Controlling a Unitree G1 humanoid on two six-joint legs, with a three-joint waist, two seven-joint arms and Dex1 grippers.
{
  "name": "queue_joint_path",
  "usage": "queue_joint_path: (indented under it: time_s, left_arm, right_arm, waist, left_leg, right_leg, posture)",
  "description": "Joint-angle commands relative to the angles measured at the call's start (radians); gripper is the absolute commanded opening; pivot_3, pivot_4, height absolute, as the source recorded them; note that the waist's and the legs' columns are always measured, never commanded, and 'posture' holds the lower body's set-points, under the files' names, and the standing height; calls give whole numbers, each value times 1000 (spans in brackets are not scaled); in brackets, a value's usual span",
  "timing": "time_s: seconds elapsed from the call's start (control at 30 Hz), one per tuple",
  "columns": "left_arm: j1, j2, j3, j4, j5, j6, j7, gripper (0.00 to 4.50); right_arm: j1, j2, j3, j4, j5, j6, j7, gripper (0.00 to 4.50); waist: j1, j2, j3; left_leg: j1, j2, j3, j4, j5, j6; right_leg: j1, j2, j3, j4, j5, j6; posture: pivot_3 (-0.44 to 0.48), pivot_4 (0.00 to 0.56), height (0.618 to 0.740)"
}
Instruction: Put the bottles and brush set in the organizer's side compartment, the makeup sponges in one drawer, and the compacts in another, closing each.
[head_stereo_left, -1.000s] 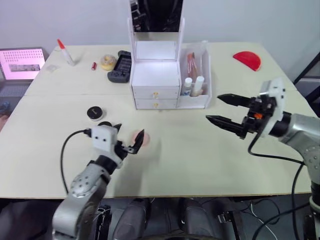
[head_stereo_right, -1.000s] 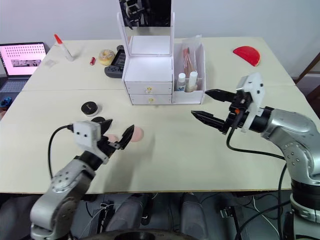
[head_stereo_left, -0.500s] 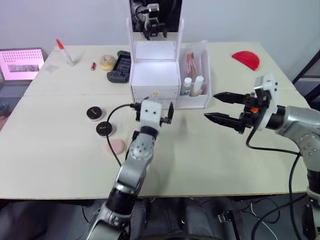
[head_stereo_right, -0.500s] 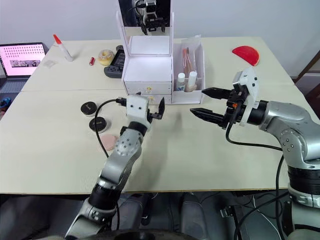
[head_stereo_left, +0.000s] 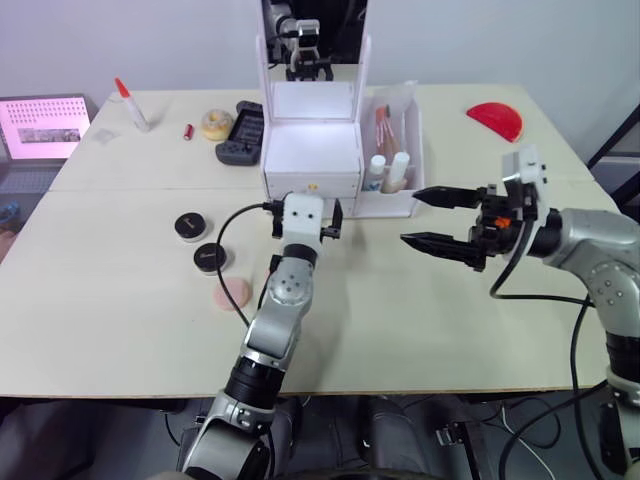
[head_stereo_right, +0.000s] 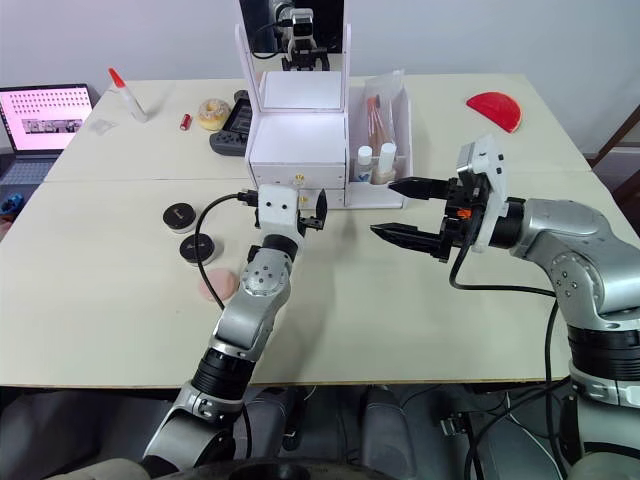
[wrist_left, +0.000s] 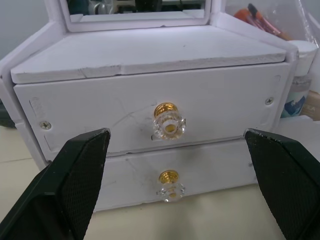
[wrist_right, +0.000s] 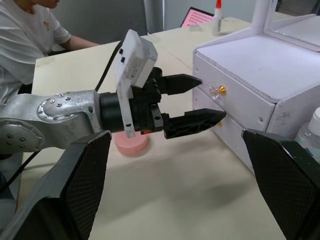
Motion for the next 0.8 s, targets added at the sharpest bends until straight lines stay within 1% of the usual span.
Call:
queue_joint_path:
  time_s: [0.03, 0.37, 0.4, 0.43, 0.5, 0.57, 0.63, 0.67, 0.8]
  left_arm:
    - [-32, -11, -3, -7, 15, -32, -9, 4500]
    - [-54, -13, 8, 25, 24, -55, -12, 4500]
    - [-56, -15, 10, 30, 25, -56, -12, 3976]
    - [-58, -16, 13, 34, 25, -57, -11, 3663]
    - [-61, -17, 17, 41, 28, -57, -11, 2676]
    - [-66, -17, 21, 51, 29, -59, -11, 1555]
    - [-72, -18, 26, 62, 30, -62, -11, 534]
    - [-74, -19, 28, 66, 32, -63, -11, 257]
    - [-78, -21, 30, 72, 34, -67, -12, 264]
  right_arm:
    - [-3, -1, -22, -19, 3, -21, 4, 4428]
    - [5, -3, -27, -30, 2, -16, -6, 4428]
    - [5, -3, -27, -31, 1, -16, -8, 4500]
    - [5, -2, -27, -32, 1, -16, -10, 4500]
    - [4, 2, -27, -35, 2, -15, -18, 4500]
    - [3, 4, -26, -39, 4, -13, -23, 4500]
    - [2, 3, -27, -41, 7, -11, -27, 4500]
    - [2, 2, -28, -42, 8, -11, -27, 4500]
    - [4, 1, -32, -43, 10, -11, -29, 4500]
  waist:
    - [0, 0, 0]
    - [0, 0, 0]
    - [0, 0, 0]
    - [0, 0, 0]
    - [0, 0, 0]
    - [0, 0, 0]
    - [1, 0, 0]
    - [2, 0, 0]
    - [2, 0, 0]
  left_leg:
    - [0, 0, 0, 0, 0, 0]
    - [0, 0, 0, 0, 0, 0]
    - [0, 0, 0, 0, 0, 0]
    - [0, 0, 0, 0, 0, 0]
    - [0, 0, 0, 0, 0, 0]
    - [0, 0, 0, 0, 0, 0]
    - [0, 0, 0, 0, 0, 0]
    - [0, 0, 0, 0, 0, 0]
    - [0, 0, 0, 0, 0, 0]
  right_leg:
    - [0, 0, 0, 0, 0, 0]
    - [0, 0, 0, 0, 0, 0]
    - [0, 0, 0, 0, 0, 0]
    - [0, 0, 0, 0, 0, 0]
    - [0, 0, 0, 0, 0, 0]
    - [0, 0, 0, 0, 0, 0]
    - [0, 0, 0, 0, 0, 0]
    - [0, 0, 0, 0, 0, 0]
    - [0, 0, 0, 0, 0, 1]
  posture:
    - [0, 150, 738]
    - [0, 150, 738]
    - [0, 150, 738]
    - [0, 150, 738]
    - [0, 150, 738]
    - [0, 150, 738]
    - [0, 150, 738]
    - [0, 150, 738]
    - [0, 150, 738]
